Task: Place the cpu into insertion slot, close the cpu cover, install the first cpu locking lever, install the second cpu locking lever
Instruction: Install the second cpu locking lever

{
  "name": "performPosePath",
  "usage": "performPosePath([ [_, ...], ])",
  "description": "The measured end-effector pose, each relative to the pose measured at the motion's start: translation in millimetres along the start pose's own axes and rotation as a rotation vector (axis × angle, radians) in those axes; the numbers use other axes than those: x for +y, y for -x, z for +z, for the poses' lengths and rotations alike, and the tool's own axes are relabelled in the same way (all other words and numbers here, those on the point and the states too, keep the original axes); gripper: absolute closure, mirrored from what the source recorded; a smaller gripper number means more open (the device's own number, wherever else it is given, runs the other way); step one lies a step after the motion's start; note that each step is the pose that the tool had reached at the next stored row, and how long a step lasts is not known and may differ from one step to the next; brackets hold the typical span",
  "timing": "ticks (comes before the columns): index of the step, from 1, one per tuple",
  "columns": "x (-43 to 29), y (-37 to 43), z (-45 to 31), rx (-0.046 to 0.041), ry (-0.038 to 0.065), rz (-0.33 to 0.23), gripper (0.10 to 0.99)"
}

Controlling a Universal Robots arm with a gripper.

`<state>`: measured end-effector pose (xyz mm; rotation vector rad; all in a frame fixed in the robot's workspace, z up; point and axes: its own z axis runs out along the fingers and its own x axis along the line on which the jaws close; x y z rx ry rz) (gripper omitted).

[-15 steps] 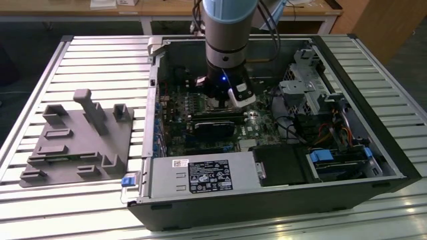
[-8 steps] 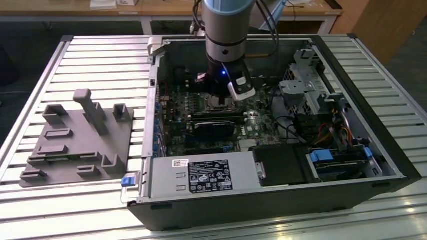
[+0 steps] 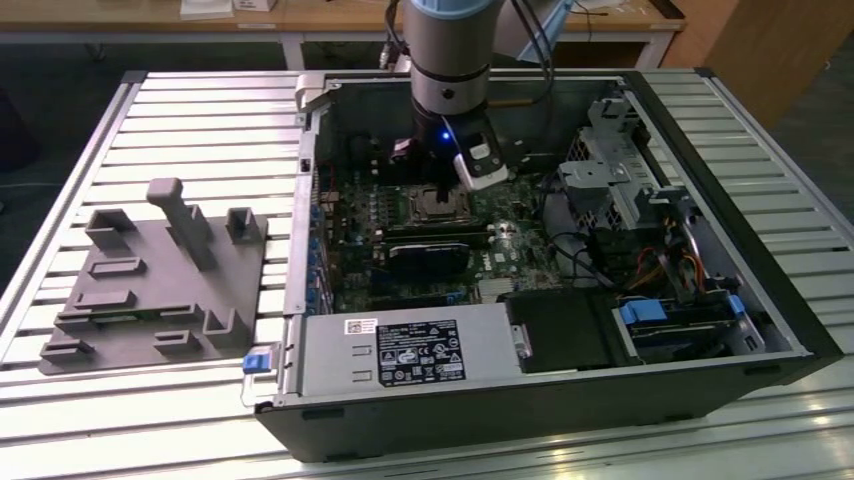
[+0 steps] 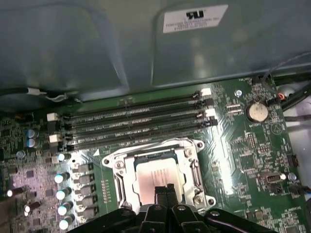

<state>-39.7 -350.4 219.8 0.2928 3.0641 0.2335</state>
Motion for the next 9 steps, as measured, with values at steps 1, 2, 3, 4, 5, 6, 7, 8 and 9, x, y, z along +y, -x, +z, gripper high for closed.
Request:
performPosePath([
  [1,1.3,-0.3,0.2,-0.0003,-0.002,0.0,0.98],
  [2,2.5,-0.5,0.4,-0.0006,-0.003,0.0,0.98],
  [3,3.2,-0.6,0.5,-0.001,-0.005,0.0,0.98],
  [4,3.4,-0.6,0.5,-0.0011,-0.006,0.0,0.98],
  [5,3.5,-0.6,0.6,-0.0012,-0.007,-0.001,0.98],
  [6,3.5,-0.7,0.5,-0.0013,-0.007,0.0,0.98],
  [7,3.5,-0.7,0.5,-0.0014,-0.008,-0.001,0.98],
  [8,3.5,-0.7,0.5,-0.0014,-0.008,0.0,0.98],
  [9,3.5,-0.7,0.6,-0.0015,-0.008,-0.001,0.98],
])
